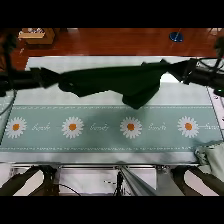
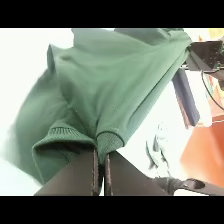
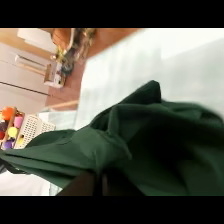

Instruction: Fold the shirts.

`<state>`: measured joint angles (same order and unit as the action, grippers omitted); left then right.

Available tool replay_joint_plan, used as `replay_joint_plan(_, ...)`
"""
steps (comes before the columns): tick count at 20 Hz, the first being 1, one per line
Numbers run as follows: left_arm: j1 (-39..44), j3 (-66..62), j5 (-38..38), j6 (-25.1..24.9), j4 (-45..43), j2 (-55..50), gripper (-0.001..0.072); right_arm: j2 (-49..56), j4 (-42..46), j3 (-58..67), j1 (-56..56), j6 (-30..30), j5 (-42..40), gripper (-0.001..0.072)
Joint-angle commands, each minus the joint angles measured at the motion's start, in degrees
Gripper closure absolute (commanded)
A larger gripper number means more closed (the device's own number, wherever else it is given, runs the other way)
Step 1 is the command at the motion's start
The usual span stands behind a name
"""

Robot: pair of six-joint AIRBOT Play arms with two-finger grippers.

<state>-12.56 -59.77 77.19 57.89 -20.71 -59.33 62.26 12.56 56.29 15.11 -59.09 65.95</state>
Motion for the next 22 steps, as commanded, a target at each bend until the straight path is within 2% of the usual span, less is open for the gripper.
replay_joint_plan(1,-1.97,-12.26,2.01,2.34,-0.24,3.54,0.0679,-6.36,-0.04,6.71,1.62,-2.14,0.02,0.0683)
replay_joint_plan(6,-1.95,-27.3,2.51,6.51,-0.24,5.51,0.0679,-10.01,0.0,18.23,1.62,-8.22,4.24,0.0683)
replay_joint_plan(10,-1.95,-31.1,7.74,11.61,-0.31,8.02,0.0679,-12.31,4.17,23.96,1.62,-16.15,11.82,0.0683)
replay_joint_plan(14,-1.92,-31.08,16.9,18.25,-7.91,11.85,0.0679,-15.65,18.29,24.22,1.55,-24.72,24.87,0.0682)
replay_joint_plan(17,-1.92,-30.1,23.23,22.86,-17.79,14.45,0.0679,-16.17,31.19,24.04,1.33,-27.17,33.2,0.0683)
replay_joint_plan(20,-1.95,-23.56,24.94,24.33,-22.34,16.74,0.068,-15.76,41.33,20.2,-6.93,-29.14,32.22,0.0683)
replay_joint_plan(22,-1.31,-16.04,23.41,24.28,-22.4,17.77,0.0679,-15.04,44.89,13.86,-16.61,-31.19,26.12,0.0683)
